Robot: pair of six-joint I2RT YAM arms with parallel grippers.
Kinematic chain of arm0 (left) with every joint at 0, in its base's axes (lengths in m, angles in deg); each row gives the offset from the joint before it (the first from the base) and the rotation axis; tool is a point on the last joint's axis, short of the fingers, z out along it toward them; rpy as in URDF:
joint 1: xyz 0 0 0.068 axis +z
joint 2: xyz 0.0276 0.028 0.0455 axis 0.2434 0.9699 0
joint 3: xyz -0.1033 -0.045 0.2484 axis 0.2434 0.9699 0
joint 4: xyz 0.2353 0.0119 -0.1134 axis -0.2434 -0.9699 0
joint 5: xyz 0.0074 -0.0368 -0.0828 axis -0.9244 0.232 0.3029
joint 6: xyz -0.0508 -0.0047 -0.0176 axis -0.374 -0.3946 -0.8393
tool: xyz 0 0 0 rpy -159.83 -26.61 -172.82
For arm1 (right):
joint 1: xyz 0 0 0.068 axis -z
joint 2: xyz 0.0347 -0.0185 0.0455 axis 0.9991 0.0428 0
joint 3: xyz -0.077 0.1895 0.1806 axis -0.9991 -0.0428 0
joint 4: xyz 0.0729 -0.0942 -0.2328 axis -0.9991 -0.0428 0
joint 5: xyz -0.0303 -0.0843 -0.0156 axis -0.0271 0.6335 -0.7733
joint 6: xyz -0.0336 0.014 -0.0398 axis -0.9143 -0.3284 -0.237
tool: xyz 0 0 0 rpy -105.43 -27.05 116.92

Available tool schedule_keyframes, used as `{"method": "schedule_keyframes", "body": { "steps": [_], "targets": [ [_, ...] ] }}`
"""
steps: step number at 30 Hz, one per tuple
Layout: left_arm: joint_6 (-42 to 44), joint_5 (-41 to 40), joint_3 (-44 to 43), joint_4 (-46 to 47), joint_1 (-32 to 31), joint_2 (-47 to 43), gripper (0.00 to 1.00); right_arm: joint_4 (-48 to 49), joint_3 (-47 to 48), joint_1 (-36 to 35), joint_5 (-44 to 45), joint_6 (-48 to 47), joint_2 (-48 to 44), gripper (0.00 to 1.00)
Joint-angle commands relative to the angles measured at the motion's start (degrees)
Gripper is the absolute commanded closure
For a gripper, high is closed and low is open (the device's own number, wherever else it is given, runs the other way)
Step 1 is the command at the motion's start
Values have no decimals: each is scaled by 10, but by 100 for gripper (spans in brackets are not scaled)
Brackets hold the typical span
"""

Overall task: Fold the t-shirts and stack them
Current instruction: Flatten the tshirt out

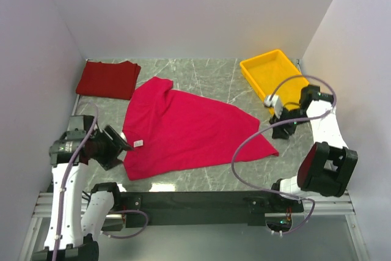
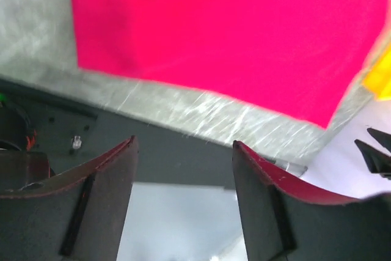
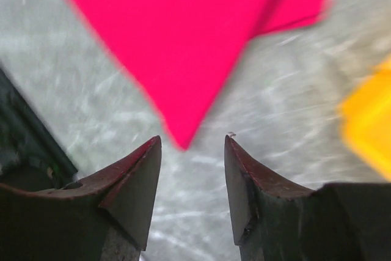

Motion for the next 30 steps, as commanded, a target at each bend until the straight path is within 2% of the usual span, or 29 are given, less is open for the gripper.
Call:
{"method": "schedule_keyframes", "body": {
  "steps": [1, 3, 4, 5, 7, 10, 11, 14, 19, 30],
  "targets": [
    [23, -64, -92, -2, 2, 9, 32, 31, 79, -27, -74, 128, 45, 47],
    [20, -70, -88, 52, 3, 29, 31, 102, 101, -56, -74, 197, 82, 47],
    [15, -62, -79, 125, 3, 36, 31, 136, 104, -73, -40, 280, 93, 47],
    [13, -52, -55, 174, 2, 46, 31, 199, 105, -115, -15, 322, 102, 48],
    [19, -44, -35, 301, 2, 87, 33, 244, 112, -146, 56, 406, 137, 51],
    [58, -63, -31, 400, 4, 170, 33, 281, 151, -163, 99, 476, 199, 54],
    [66, -64, -40, 448, 3, 191, 33, 282, 177, -164, 107, 483, 216, 55],
    [90, -56, -68, 508, 4, 269, 33, 277, 213, -165, 122, 484, 265, 57],
    [84, -46, -95, 525, 4, 335, 34, 252, 241, -191, 132, 467, 316, 57],
    [75, -38, -40, 523, 5, 282, 33, 228, 217, -204, 140, 452, 339, 56]
  ]
}}
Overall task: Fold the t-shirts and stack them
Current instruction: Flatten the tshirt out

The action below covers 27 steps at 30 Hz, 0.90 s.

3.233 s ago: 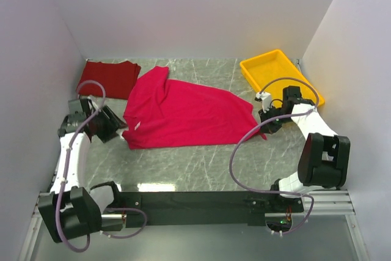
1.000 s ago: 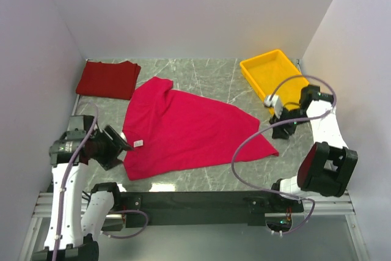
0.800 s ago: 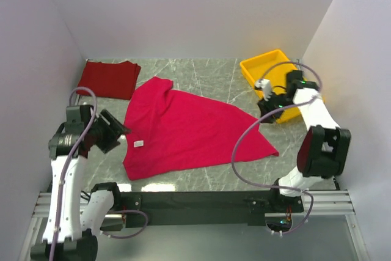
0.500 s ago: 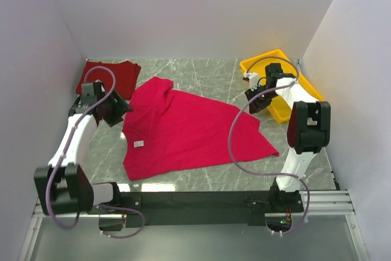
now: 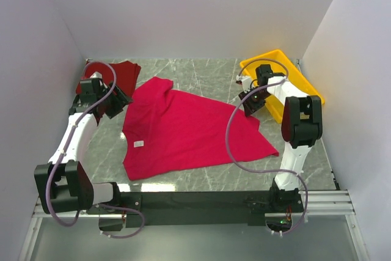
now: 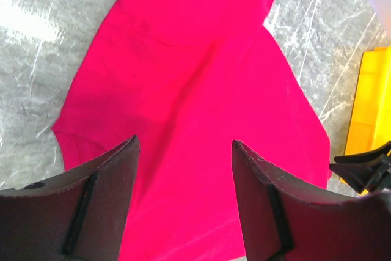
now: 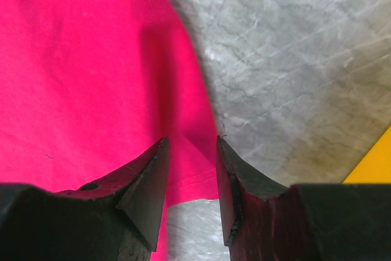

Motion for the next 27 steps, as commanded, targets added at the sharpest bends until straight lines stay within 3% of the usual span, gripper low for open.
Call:
{"method": "schedule_keyframes", "body": {
  "steps": [1, 5, 8, 11, 12, 13, 19, 27],
  "targets": [
    [6, 6, 14, 14, 2, -37, 33, -11, -3, -1, 21, -2, 6, 57],
    [3, 7, 25, 8, 2, -58, 33, -5, -5, -2, 36, 0, 24, 58],
    [0, 9, 25, 5, 2, -67, 33, -11, -10, -3, 26, -5, 25, 65],
    [-2, 9, 28, 2, 4, -79, 33, -10, -18, -6, 20, -13, 15, 83],
    [-4, 10, 29, 1, 4, -81, 33, -7, -20, -6, 20, -12, 9, 95],
    [-6, 10, 29, 0, 4, -82, 33, 1, -26, -6, 25, -11, 2, 100],
    [-3, 6, 30, -7, 5, -96, 33, 135, -54, -7, 108, 20, -102, 100],
    [-5, 10, 50, 3, 8, -102, 33, 290, -105, -36, 200, 36, -124, 100]
  ]
}}
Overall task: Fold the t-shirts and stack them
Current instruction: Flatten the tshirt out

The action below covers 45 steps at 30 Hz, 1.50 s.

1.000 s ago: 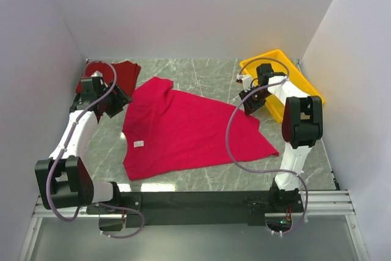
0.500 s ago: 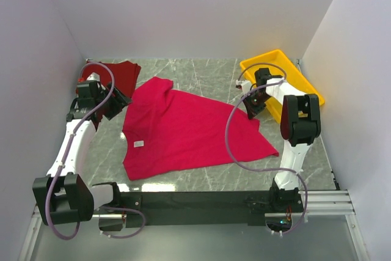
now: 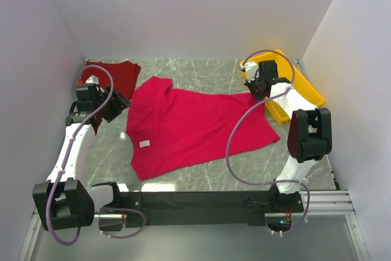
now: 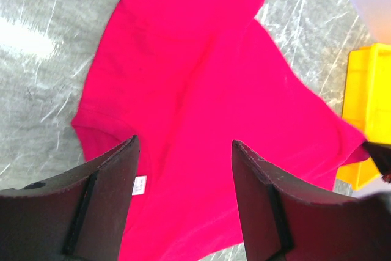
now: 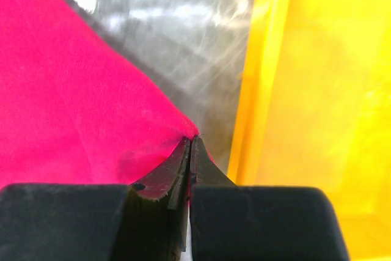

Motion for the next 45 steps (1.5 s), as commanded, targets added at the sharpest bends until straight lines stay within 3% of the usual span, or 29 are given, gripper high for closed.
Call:
{"method": "schedule_keyframes", "body": {
  "steps": [1, 6, 10, 18, 21, 28, 32, 39, 45],
  "targets": [
    [-2, 12, 10, 11, 3, -14, 33, 88, -14, -19, 62, 5, 5, 100],
    [2, 15, 9, 14, 4, -5, 33, 66, -4, -23, 60, -12, 19, 100],
    [5, 17, 8, 16, 4, 0, 33, 55, -29, -24, 30, -41, -25, 100],
    [2, 28, 25, 28, 3, 4, 33, -118, -125, -37, -194, -243, -141, 100],
    [0, 30, 26, 31, 3, 8, 33, -142, -165, -60, -193, -274, -155, 99],
    [4, 34, 22, 29, 4, 17, 33, -180, -187, -57, -230, -290, -189, 61],
    [4, 35, 20, 33, 4, 17, 33, -148, -141, -33, -234, -205, -191, 55],
    [-2, 36, 28, 35, 4, 10, 33, -170, -6, -14, -230, -36, -70, 57],
    [-3, 36, 37, 38, 3, 4, 33, -162, -8, -17, -205, 29, -35, 57]
  ]
}}
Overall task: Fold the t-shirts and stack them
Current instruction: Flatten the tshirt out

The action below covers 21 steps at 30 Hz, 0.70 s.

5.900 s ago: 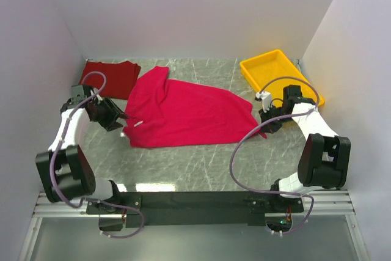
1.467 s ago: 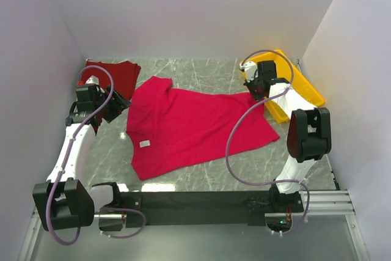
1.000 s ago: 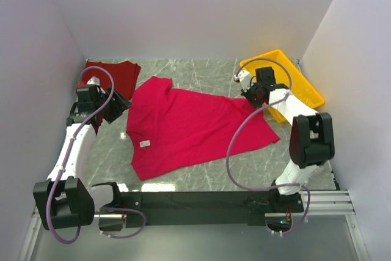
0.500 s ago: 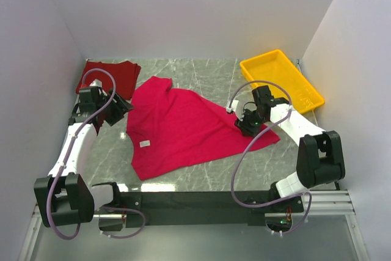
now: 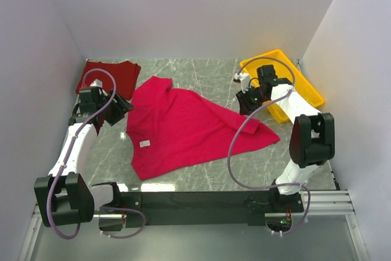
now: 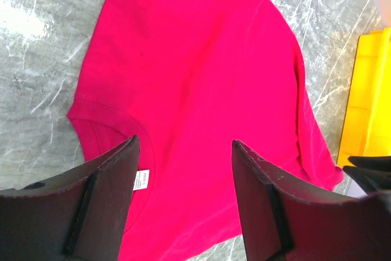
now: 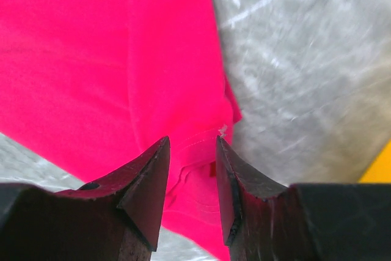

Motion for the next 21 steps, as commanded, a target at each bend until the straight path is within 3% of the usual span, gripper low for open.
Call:
{"method": "schedule_keyframes", "body": {
  "steps": [1, 15, 18, 21],
  "targets": [
    [-5, 11, 8, 23, 2, -14, 33, -9, 3, -6, 31, 77, 13, 57],
    [-7, 16, 8, 29, 2, -8, 33, -4, -18, -20, 98, 119, 70, 56],
    [-5, 15, 8, 26, 1, -10, 33, 1, -23, -25, 87, 122, 65, 62],
    [-5, 15, 11, 25, 2, -14, 33, 17, -34, -35, 82, 120, 44, 77]
  ]
}}
